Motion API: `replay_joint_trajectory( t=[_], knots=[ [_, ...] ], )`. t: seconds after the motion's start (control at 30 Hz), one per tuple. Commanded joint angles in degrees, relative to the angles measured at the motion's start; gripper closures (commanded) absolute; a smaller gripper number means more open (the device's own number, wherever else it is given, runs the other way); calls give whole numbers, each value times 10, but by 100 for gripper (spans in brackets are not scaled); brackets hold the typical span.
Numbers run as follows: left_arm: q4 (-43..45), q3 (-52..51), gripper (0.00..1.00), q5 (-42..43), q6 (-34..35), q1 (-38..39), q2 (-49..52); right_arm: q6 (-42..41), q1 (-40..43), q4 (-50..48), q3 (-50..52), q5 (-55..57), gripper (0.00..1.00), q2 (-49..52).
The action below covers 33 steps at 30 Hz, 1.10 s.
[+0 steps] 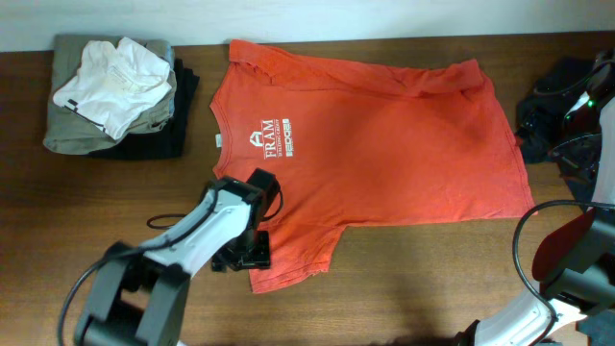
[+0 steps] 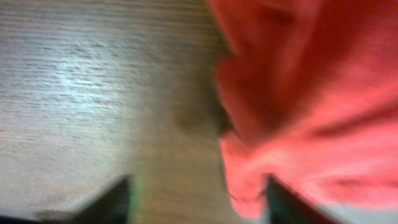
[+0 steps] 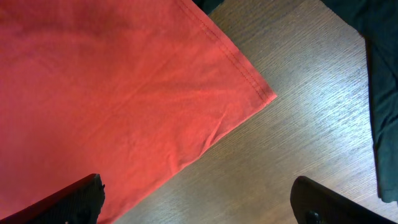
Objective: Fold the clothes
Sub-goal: 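Grasp the bottom hem corners with the left and right grippers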
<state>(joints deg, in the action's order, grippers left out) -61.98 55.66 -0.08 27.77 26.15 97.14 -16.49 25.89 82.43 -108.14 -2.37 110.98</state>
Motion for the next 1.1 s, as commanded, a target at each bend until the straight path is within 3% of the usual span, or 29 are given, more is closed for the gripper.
replay_joint_trajectory(
  t=[0.0,0.4,0.43,0.53,0.63,0.73,0.87,0.9,1.07],
  knots=[
    [1,-7,1,58,-31,0,-22,-5,0,3,3,9,1,0],
    [97,-96,11,113,-29,23,-22,-5,0,4,3,0,1,0],
    [108,-98,17,112,-30,23,-22,-5,0,4,3,0,1,0],
    [130,-98,22,112,-30,23,-22,-5,0,2,3,1,1,0],
    [134,-98,34,101,-30,23,-22,-5,0,-2,3,1,1,0],
    [133,-98,57,93,-30,23,-22,-5,0,-3,4,1,1,0],
    [131,-99,76,93,-30,23,-22,-17,1,-18,24,3,1,0],
    [131,-101,87,93,-30,23,-22,-35,1,-27,35,8,1,0],
    [131,-107,100,93,-30,23,-22,-50,12,-71,64,7,1,0]
  ],
)
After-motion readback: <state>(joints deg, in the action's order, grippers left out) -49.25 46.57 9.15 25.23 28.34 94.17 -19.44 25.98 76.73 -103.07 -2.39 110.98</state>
